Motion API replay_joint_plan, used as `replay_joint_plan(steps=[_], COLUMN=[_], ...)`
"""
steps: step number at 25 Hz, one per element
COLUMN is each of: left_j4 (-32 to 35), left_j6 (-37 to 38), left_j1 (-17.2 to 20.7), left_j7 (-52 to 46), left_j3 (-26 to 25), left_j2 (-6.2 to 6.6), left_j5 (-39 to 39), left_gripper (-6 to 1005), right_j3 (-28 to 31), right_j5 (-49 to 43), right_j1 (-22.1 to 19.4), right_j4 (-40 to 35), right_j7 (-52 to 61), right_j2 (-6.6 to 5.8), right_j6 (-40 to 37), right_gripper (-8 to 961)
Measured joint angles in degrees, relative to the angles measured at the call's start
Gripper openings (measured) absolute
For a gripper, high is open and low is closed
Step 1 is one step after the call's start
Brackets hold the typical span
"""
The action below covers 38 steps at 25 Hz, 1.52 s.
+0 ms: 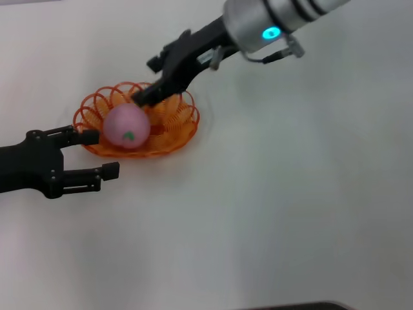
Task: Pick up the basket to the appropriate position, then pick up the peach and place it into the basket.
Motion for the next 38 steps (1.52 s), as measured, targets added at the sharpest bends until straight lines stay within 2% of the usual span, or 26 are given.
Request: replay_joint_plan(steps=[3, 7, 12, 18, 21, 25, 31, 38], left_j4=[0.1, 0.2, 0.3, 0.8, 0.8, 0.8, 0.9, 0.9], left_j6=[0.0, 0.3, 0.9, 1.2, 1.3, 1.3, 1.2, 0.9], left_j1=[0.1, 0.1, 0.1, 0.7, 1.0, 1.5, 1.8, 2.3], left_j7=[0.0, 0.0, -0.1, -0.1, 0.1, 0.3, 0.4, 0.5], left_j3=[-0.6, -2.8, -4.6, -6.4, -7.1, -7.5, -7.7, -7.7], left_j2=[0.01, 0.25, 0.54, 0.53, 0.45, 0.43, 0.31, 0.21], left_j5=[-0.3, -0.3, -0.3, -0.3, -0.3, -0.3, -0.3, -0.3], left_gripper=[843, 843, 843, 843, 843, 843, 843, 843], right_j3=[4.8, 13.2, 23.2, 27.9, 29.8, 31.1, 31.8, 32.1], right_j5=[4.2, 13.2, 16.4, 16.1, 16.1, 16.1, 15.2, 12.4], right_j1=[-6.3, -15.9, -24.3, -32.6, -34.8, -35.7, -35.4, -34.4], right_j4=[-5.9, -9.8, -9.4, -7.4, -4.5, -1.4, -0.3, -0.2], right_j7=[-4.3, -13.4, -22.8, -31.3, -36.7, -40.6, -41.9, -41.9], right_j2=[-0.04, -0.24, -0.68, -1.02, -0.99, -1.24, -1.47, -1.14], right_j6=[-2.9, -10.2, -20.7, -26.6, -28.5, -29.0, -28.6, -27.5], right_gripper=[842, 839, 835, 830, 828, 827, 828, 828])
